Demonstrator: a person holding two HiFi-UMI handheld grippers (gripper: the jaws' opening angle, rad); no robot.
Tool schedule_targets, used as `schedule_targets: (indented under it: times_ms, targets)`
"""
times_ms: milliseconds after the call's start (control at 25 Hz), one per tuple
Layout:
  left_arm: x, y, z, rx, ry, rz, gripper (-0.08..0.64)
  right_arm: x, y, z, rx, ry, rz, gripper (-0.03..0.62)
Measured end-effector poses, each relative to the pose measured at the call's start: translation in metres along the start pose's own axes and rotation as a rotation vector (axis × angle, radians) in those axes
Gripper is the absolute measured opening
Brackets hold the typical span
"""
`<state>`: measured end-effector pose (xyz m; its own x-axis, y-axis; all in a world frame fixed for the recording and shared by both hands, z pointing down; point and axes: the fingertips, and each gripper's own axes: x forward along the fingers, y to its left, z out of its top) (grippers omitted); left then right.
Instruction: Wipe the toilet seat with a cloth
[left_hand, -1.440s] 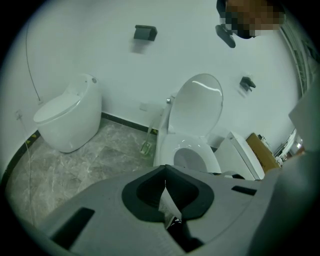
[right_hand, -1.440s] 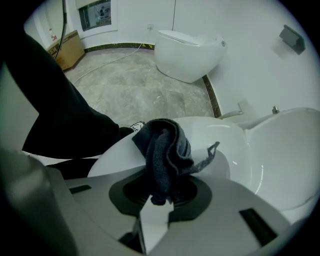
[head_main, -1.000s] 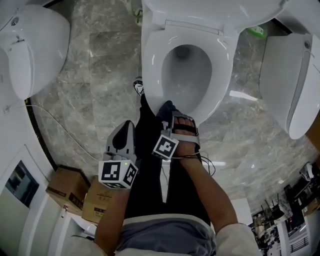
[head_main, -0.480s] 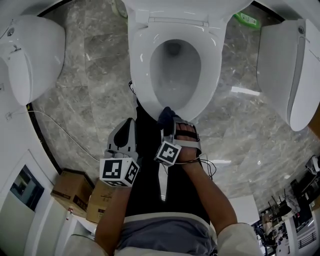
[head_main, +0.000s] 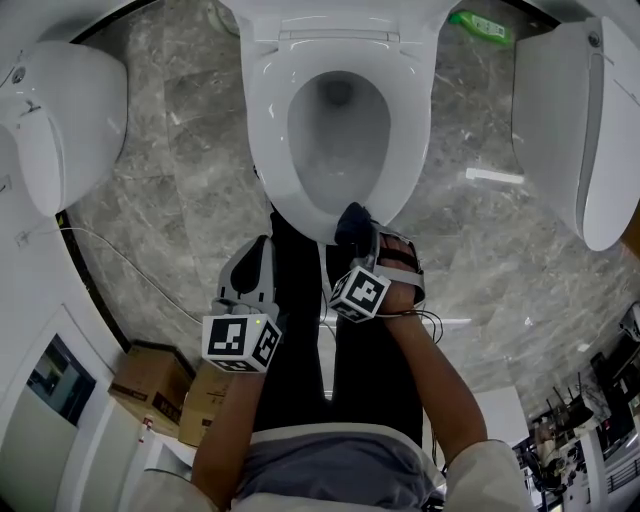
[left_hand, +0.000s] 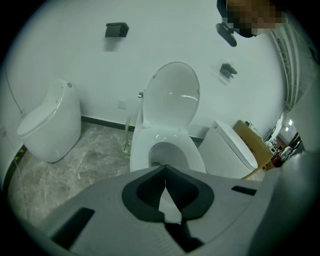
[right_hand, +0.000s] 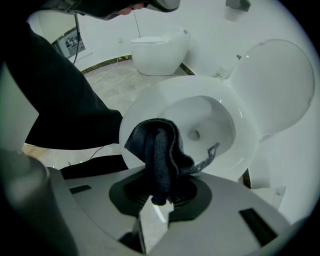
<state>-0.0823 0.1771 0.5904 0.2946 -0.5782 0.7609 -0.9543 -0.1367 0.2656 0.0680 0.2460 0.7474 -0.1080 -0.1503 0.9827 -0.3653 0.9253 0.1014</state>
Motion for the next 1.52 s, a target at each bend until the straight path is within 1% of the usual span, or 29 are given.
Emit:
schedule_targets:
  times_ms: [120, 400, 680, 880, 1000, 1080, 1160, 1320, 1520]
  targets:
    - [0.000, -0.003, -0.003, 0.004, 0.005, -0.003, 0.009, 0.001, -0.013, -0.011, 0.007, 0.011, -0.014, 0.071]
    - [0.003, -0.010, -0.009, 0.011, 0.018, -0.011, 0.009, 0.004, -0.041, -0.025, -0.012, 0.017, -0.055, 0.071]
    - [0.001, -0.014, -0.013, 0.005, 0.030, -0.015, 0.009, 0.004, -0.062, -0.035, 0.035, 0.036, -0.074, 0.071]
    - [0.000, -0.018, -0.016, 0.043, 0.042, -0.031, 0.009, 0.006, -0.076, -0.038, 0.025, 0.044, -0.083, 0.071]
    - [0.001, -0.017, -0.017, 0.008, 0.047, -0.039, 0.009, 0.007, -0.085, -0.039, 0.021, 0.049, -0.091, 0.071]
    - [0.002, -0.017, -0.017, -0.007, 0.047, -0.041, 0.009, 0.008, -0.091, -0.040, 0.055, 0.054, -0.090, 0.071]
    - [0.003, -0.018, -0.018, -0.009, 0.053, -0.048, 0.009, 0.009, -0.096, -0.041, 0.080, 0.061, -0.093, 0.071]
    - [0.002, -0.019, -0.020, -0.009, 0.067, -0.063, 0.009, 0.011, -0.107, -0.041, 0.059, 0.075, -0.113, 0.070]
    - [0.003, -0.014, -0.021, -0.017, 0.081, -0.074, 0.009, 0.014, -0.128, -0.040, 0.062, 0.090, -0.138, 0.071]
